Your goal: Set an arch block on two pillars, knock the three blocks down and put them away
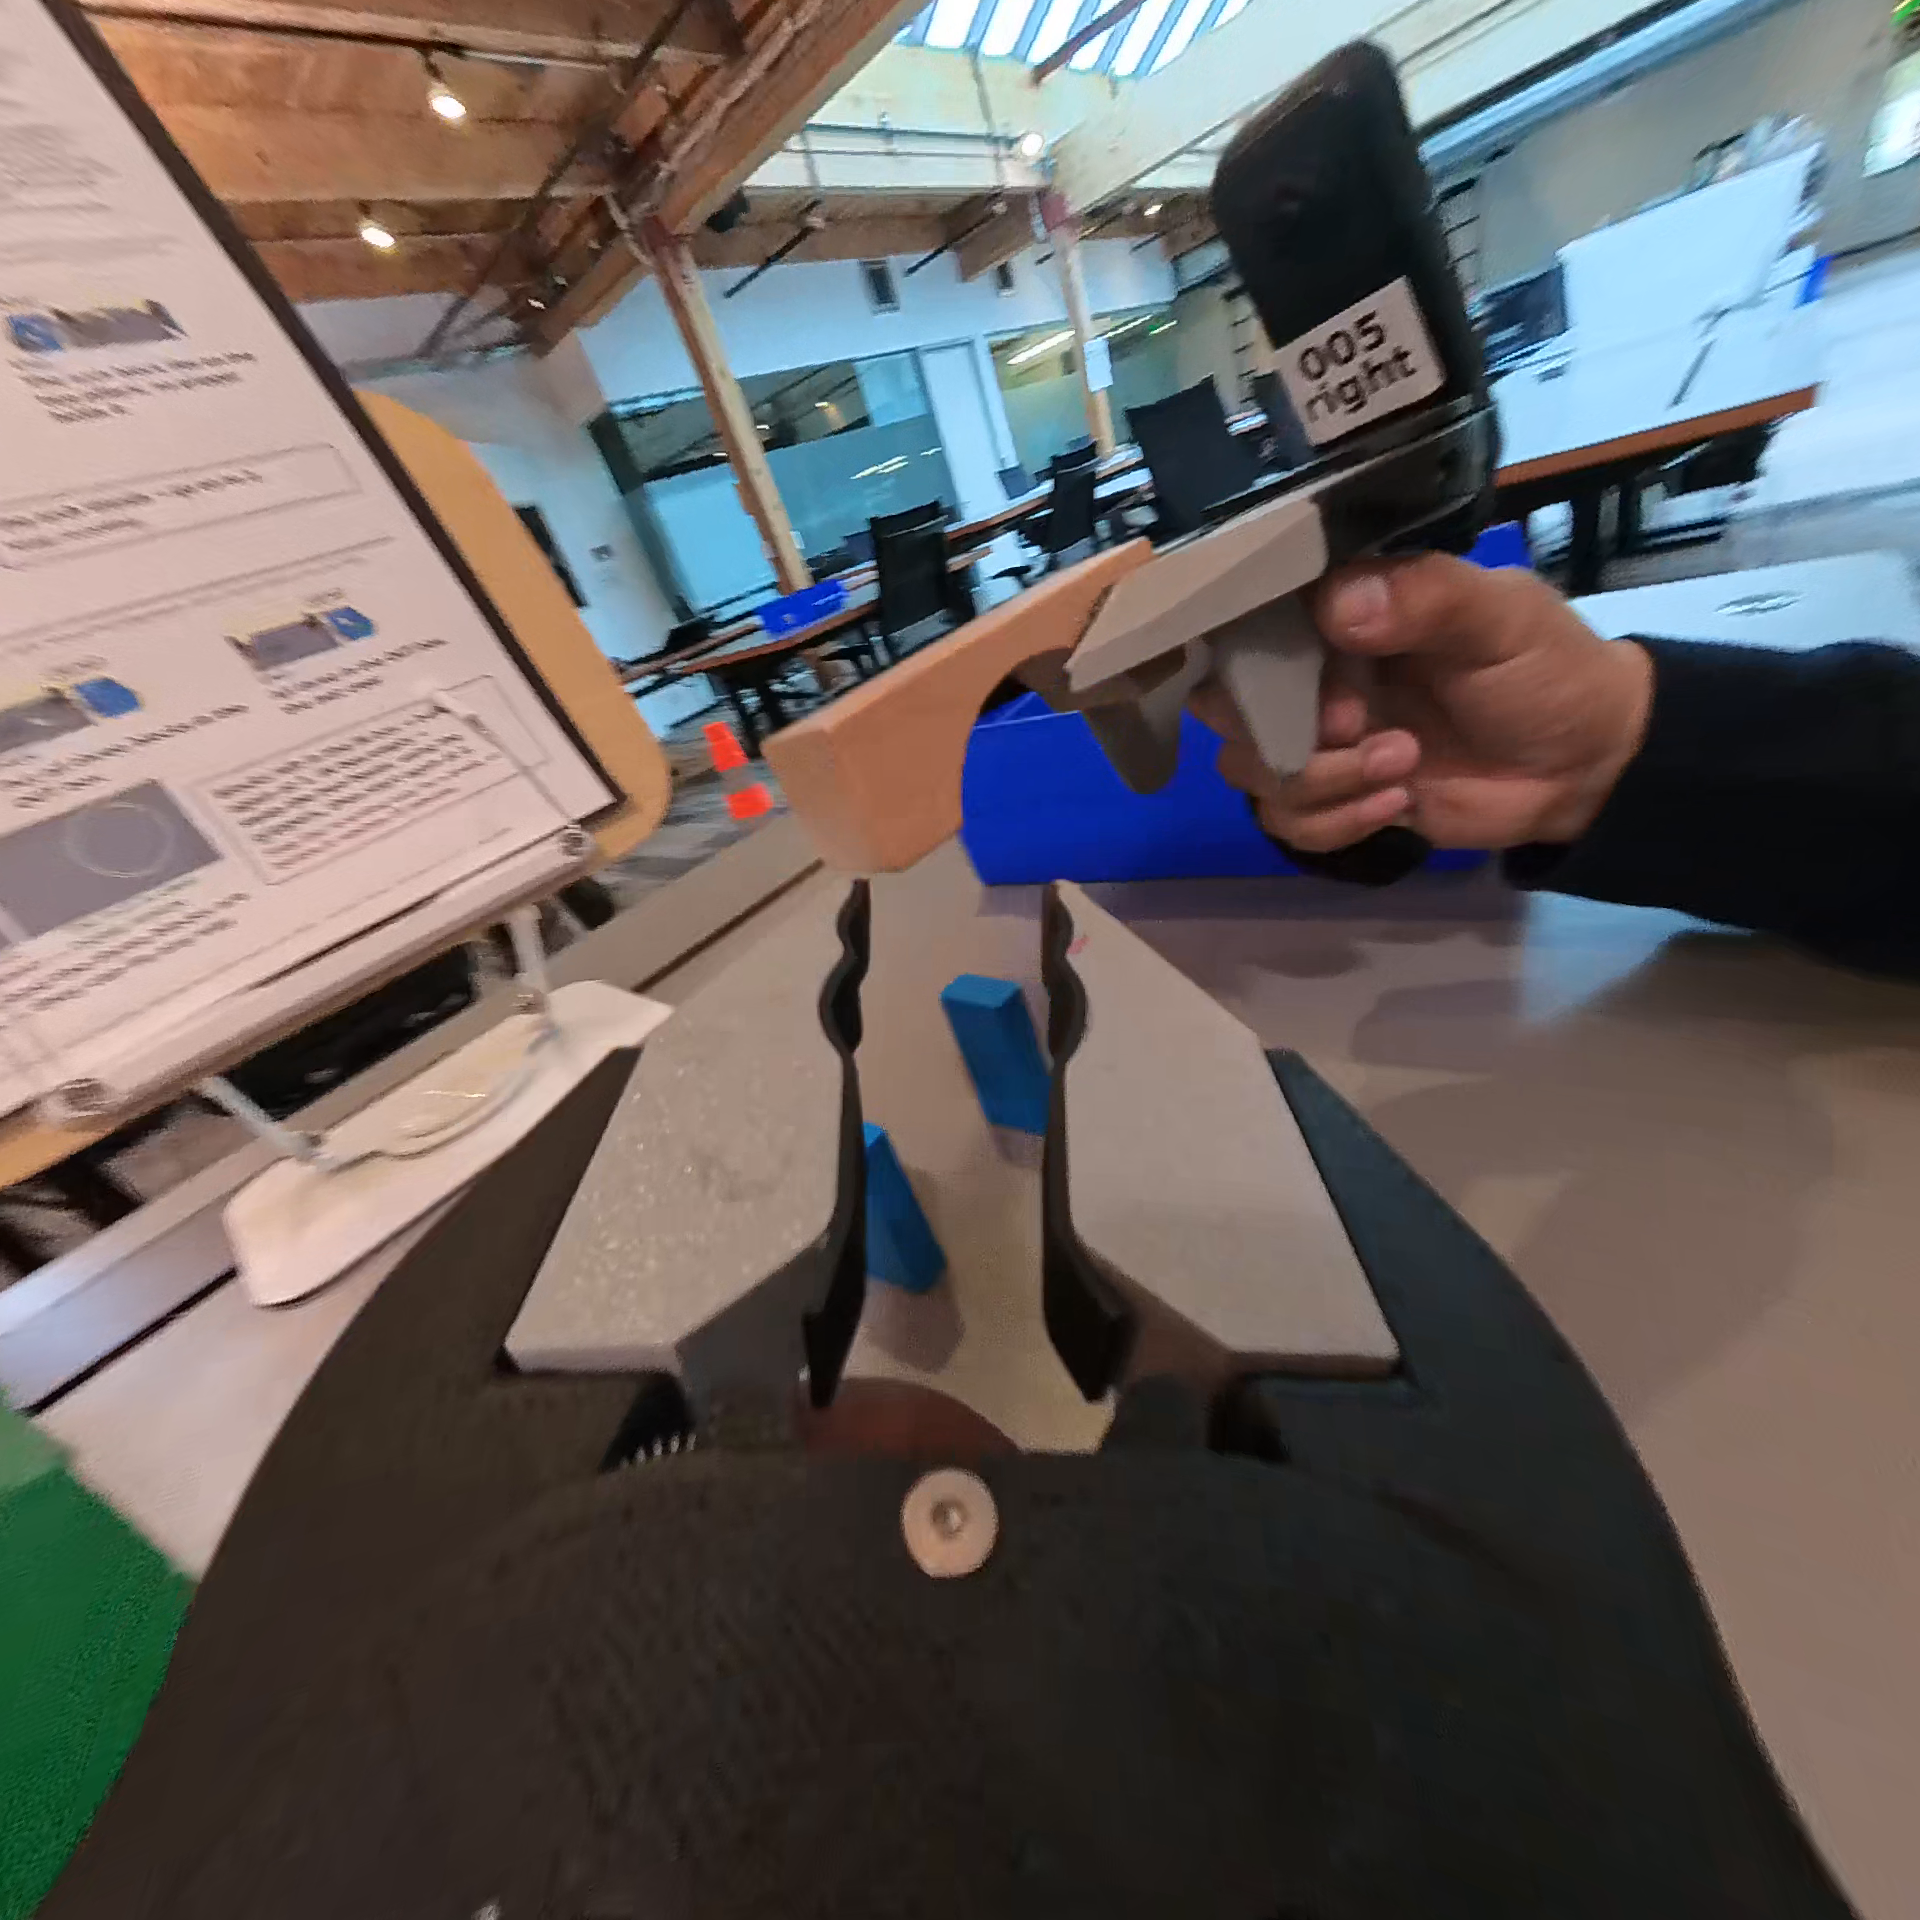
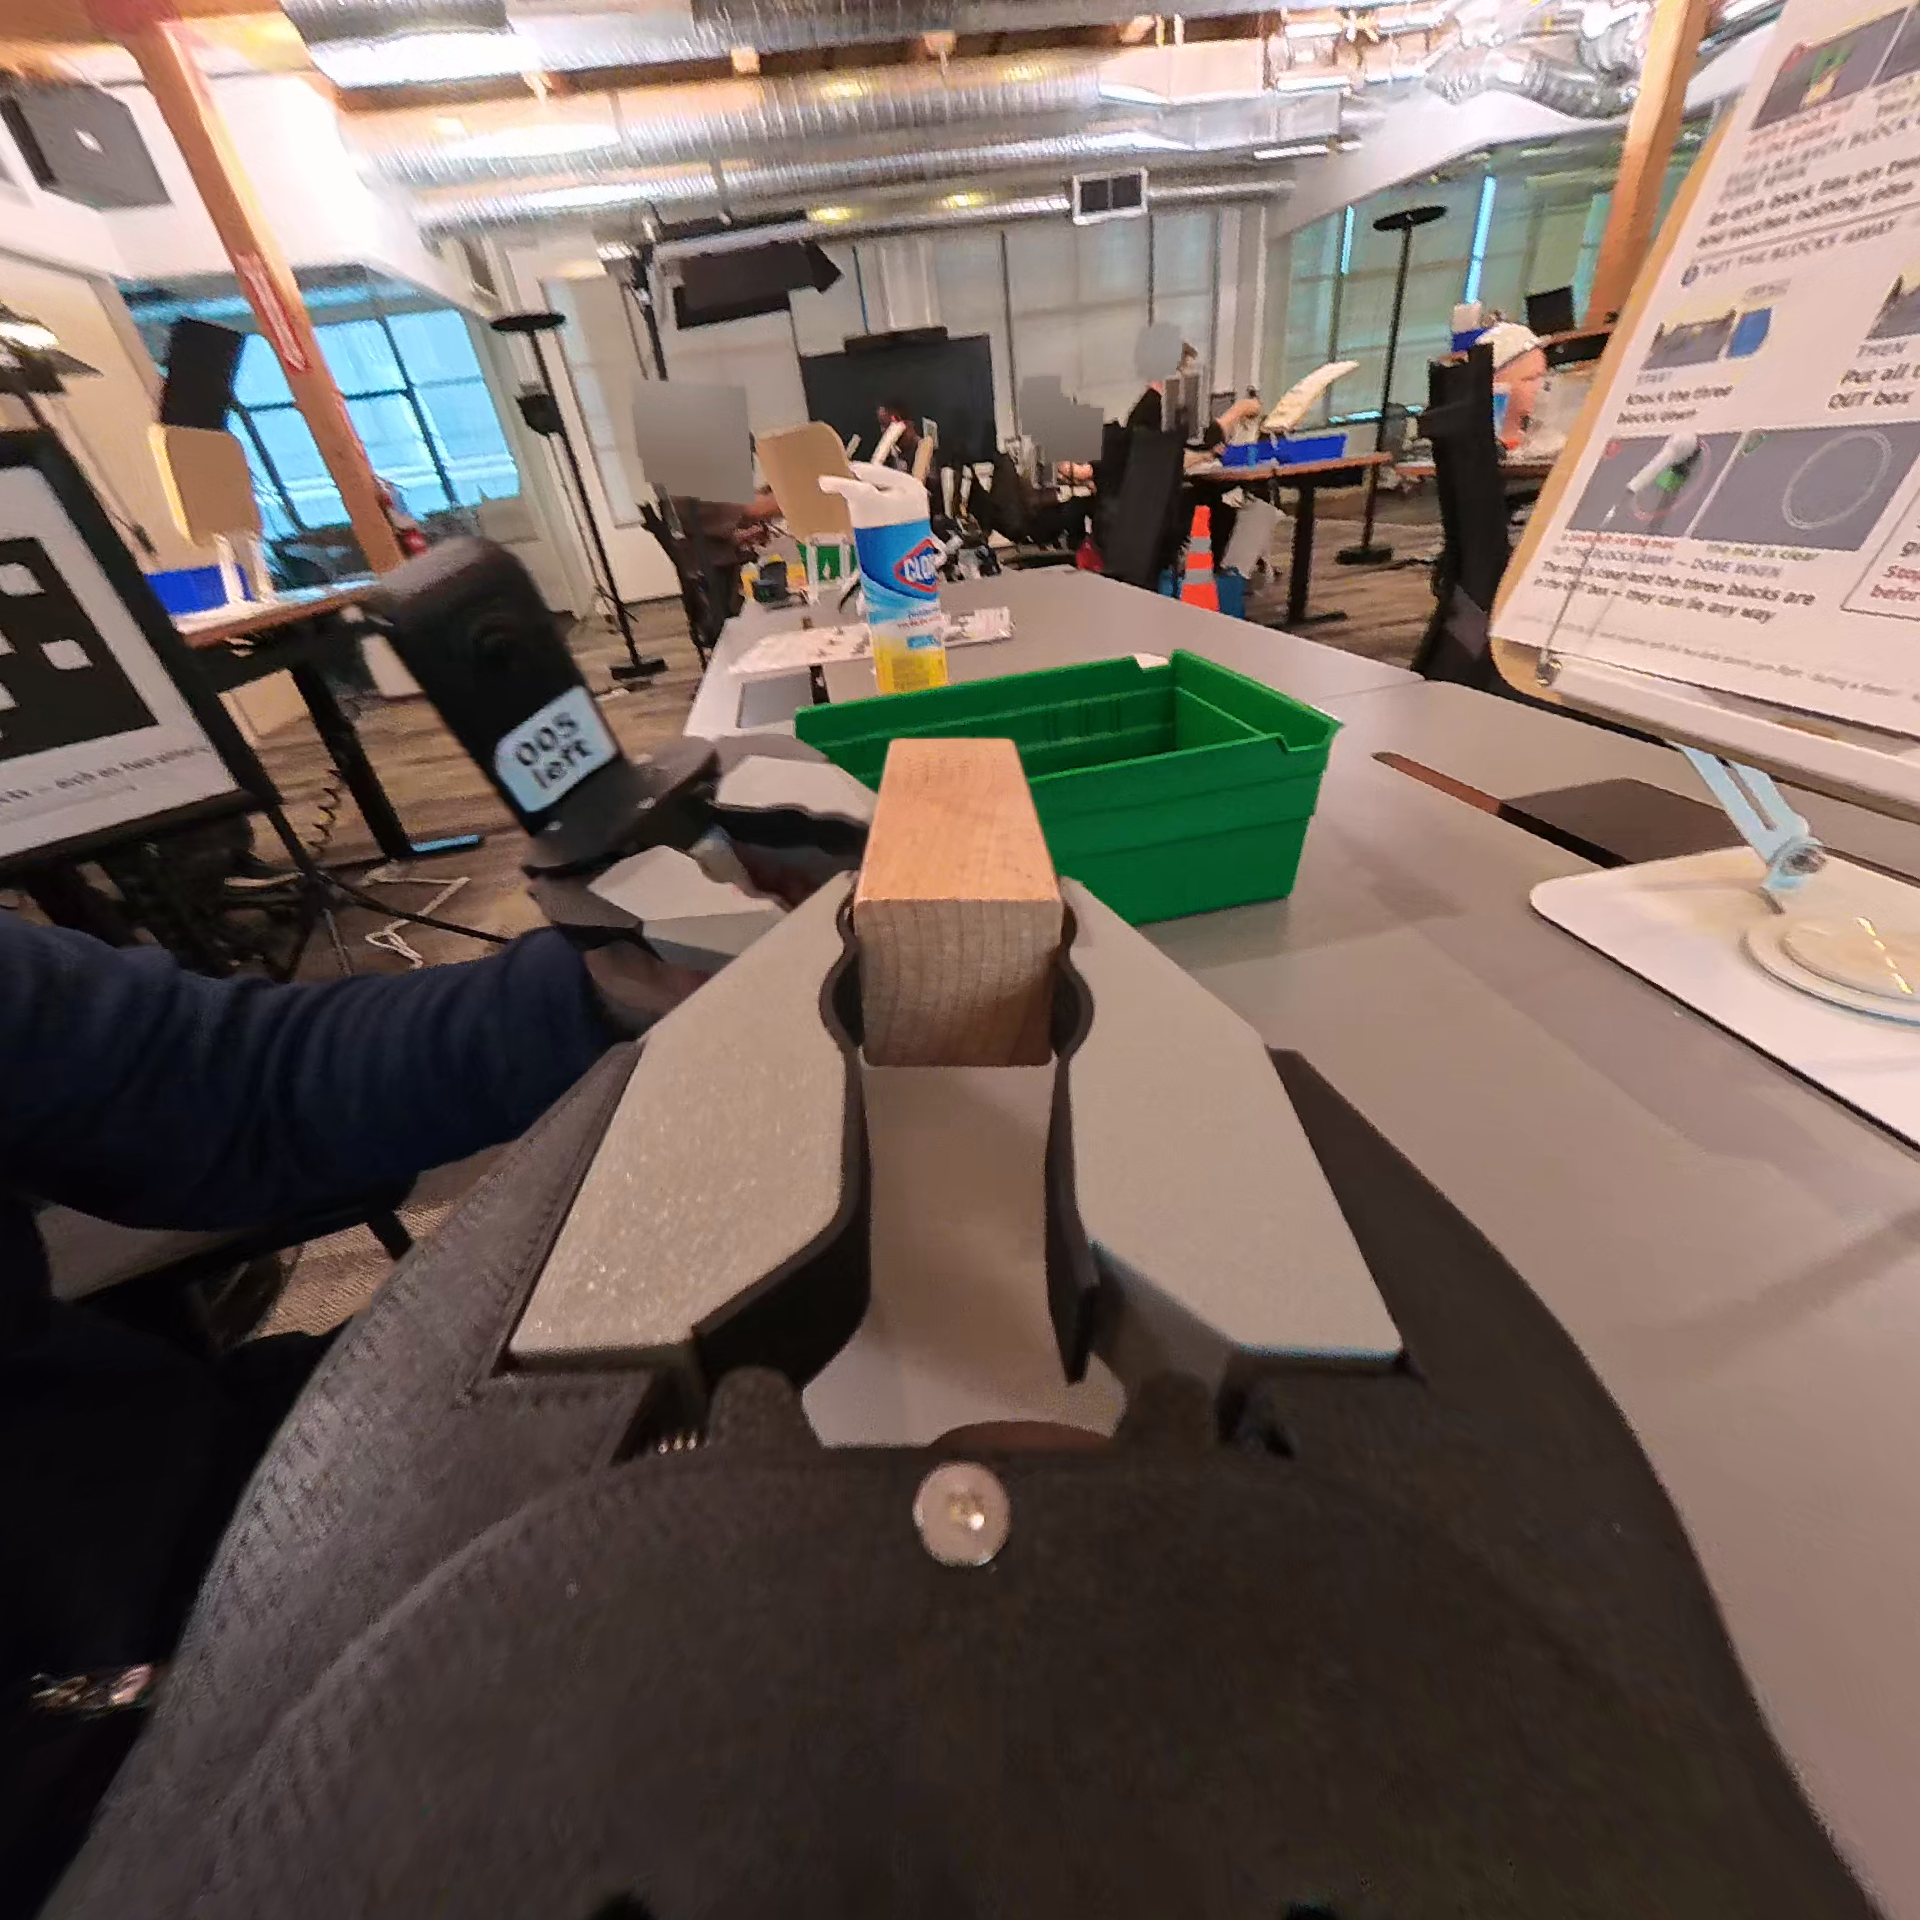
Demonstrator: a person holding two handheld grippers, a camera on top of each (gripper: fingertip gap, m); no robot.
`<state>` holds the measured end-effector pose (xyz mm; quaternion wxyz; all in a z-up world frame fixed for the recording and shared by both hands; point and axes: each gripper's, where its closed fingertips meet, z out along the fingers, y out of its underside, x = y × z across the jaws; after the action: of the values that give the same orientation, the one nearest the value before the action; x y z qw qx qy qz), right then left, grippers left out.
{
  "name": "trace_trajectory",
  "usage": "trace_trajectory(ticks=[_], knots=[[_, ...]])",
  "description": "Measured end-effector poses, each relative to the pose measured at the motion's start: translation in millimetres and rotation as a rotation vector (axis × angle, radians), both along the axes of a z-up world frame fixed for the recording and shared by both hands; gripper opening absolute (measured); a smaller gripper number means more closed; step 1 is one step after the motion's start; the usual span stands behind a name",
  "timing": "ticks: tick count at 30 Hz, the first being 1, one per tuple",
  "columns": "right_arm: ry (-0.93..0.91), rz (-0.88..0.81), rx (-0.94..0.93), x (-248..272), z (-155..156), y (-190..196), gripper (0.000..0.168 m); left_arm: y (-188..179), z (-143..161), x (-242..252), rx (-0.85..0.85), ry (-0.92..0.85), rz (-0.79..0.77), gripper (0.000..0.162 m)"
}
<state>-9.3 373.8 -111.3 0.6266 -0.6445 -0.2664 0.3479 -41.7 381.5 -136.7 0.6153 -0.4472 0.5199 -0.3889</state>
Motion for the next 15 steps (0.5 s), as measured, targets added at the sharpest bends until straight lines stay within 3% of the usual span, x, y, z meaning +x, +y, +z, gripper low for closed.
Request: trace_trajectory(ticks=[9,12,15], knots=[[-0.023,0.159,0.061,-19,7,-26,0.031,-32,12,-9,-0.392,-0.051,-0.4,0.031],[-0.05,0.142,0.067,-19,5,-25,0.031,-33,10,-9,-0.386,-0.043,-0.402,0.034],[-0.061,0.149,0.064,-18,4,-27,0.031,-40,6,-6,-0.35,-0.013,-0.413,0.048]])
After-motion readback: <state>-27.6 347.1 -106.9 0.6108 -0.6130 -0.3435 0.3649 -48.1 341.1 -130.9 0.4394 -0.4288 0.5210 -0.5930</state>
